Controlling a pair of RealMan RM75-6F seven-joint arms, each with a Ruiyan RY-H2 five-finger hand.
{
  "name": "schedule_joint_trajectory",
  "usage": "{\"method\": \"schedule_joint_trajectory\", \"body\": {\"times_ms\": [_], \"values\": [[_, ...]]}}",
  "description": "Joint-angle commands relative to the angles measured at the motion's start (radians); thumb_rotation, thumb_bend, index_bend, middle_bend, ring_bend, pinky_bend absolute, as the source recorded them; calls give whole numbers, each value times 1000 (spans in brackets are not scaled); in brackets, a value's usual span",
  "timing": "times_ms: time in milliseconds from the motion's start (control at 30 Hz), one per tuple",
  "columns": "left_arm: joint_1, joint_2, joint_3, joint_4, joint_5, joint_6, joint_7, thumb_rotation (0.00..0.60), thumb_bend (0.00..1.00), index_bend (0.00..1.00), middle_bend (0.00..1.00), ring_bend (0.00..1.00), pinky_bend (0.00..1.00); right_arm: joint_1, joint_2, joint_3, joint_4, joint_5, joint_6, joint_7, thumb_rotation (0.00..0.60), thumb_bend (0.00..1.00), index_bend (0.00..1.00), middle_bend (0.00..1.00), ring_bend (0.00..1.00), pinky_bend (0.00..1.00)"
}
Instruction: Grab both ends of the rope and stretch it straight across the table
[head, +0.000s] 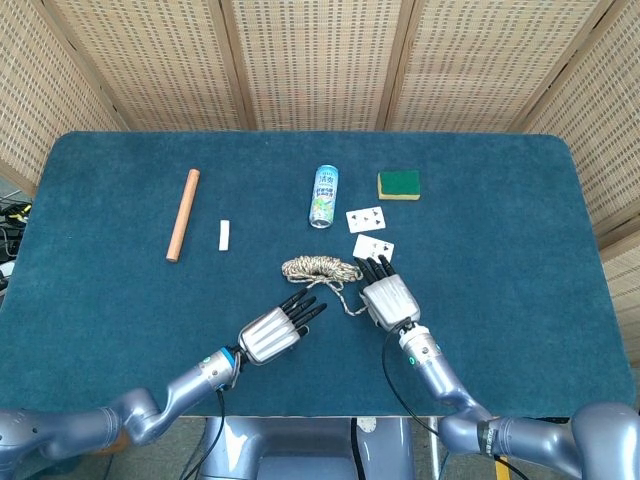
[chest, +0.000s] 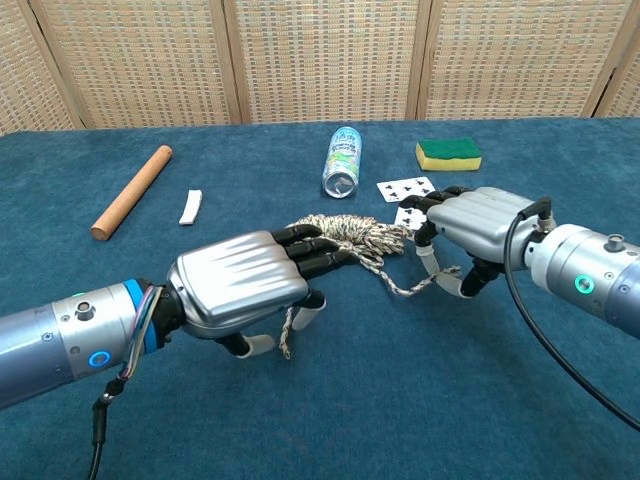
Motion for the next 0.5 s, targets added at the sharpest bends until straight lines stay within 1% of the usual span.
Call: {"method": "schedule_joint_trajectory", "body": {"times_ms": [33, 367, 500], "values": [[-9, -13, 4, 10, -12, -7, 11, 600, 311, 501, 0, 0, 0, 1, 0, -2, 3, -2, -1, 3, 600, 498, 645, 0, 0, 0], [-27, -26, 19, 25, -39, -9, 36, 600, 322, 500, 0, 0, 0, 2, -10, -6, 28, -7, -10, 26, 600, 498, 645, 0, 0, 0], [-29, -27, 26, 29, -49, -7, 38, 600, 328, 518, 0, 0, 0, 2, -12, -6, 33, -10, -10, 31, 600, 498, 645, 0, 0, 0]]}}
